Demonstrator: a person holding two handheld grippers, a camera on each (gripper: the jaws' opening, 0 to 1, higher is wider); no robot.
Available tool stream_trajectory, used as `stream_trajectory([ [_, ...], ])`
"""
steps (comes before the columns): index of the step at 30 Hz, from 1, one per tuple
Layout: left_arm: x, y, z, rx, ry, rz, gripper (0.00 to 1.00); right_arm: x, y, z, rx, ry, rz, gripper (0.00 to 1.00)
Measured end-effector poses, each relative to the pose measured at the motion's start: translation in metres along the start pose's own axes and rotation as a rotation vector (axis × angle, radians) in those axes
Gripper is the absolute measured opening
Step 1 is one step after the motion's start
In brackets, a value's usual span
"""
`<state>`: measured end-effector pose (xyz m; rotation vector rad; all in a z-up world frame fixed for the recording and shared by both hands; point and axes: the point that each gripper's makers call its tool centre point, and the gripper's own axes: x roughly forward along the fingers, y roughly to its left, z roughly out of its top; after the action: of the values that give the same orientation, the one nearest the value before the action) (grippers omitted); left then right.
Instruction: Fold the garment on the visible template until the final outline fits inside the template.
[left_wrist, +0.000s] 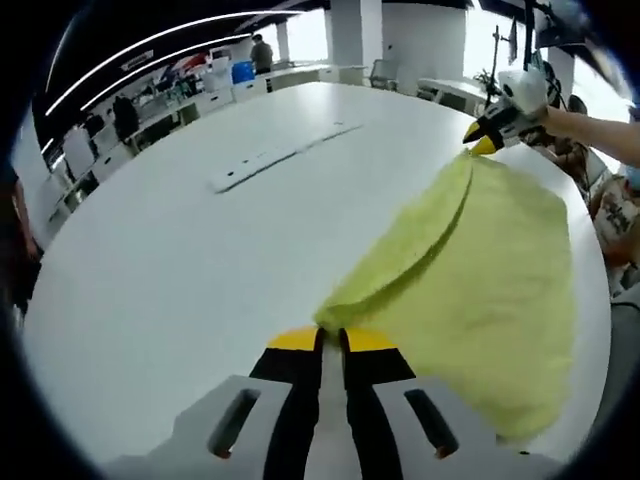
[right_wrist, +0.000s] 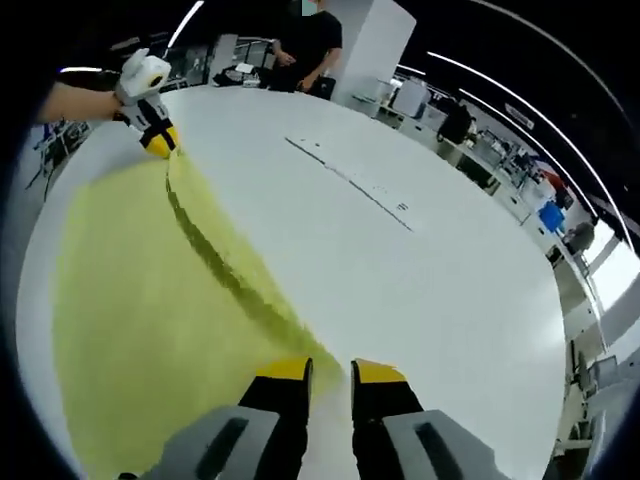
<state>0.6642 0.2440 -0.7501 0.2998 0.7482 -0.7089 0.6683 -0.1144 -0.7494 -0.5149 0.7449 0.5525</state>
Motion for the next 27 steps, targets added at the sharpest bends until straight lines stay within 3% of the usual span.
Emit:
stream_trajectory([
  [6, -0.006, -0.004, -0.004, -0.022, 0.010, 0.023, 0.10, -0.008, 0.002, -0.002, 0.030, 0.008, 0.004, 0.18],
  [11, -0.020, -0.009, 0.001, -0.025, -0.032, 0.030, 0.29, -0.018, 0.013, -0.002, 0.089, -0.001, 0.057, 0.37],
  [13, -0.025, -0.014, 0.002, -0.056, -0.051, 0.006, 0.36, -0.022, 0.023, 0.001, 0.165, -0.027, 0.097, 0.49],
  [19, -0.043, -0.027, -0.002, -0.080, -0.098, -0.012, 0.47, -0.042, 0.044, 0.004, 0.231, -0.047, 0.157, 0.72],
  [22, -0.053, -0.036, -0.005, -0.099, -0.117, -0.030, 0.53, -0.053, 0.053, 0.003, 0.235, -0.048, 0.174, 0.80],
  [27, -0.068, -0.046, -0.011, -0.145, -0.134, -0.057, 0.58, -0.071, 0.069, -0.003, 0.212, -0.048, 0.198, 0.85],
])
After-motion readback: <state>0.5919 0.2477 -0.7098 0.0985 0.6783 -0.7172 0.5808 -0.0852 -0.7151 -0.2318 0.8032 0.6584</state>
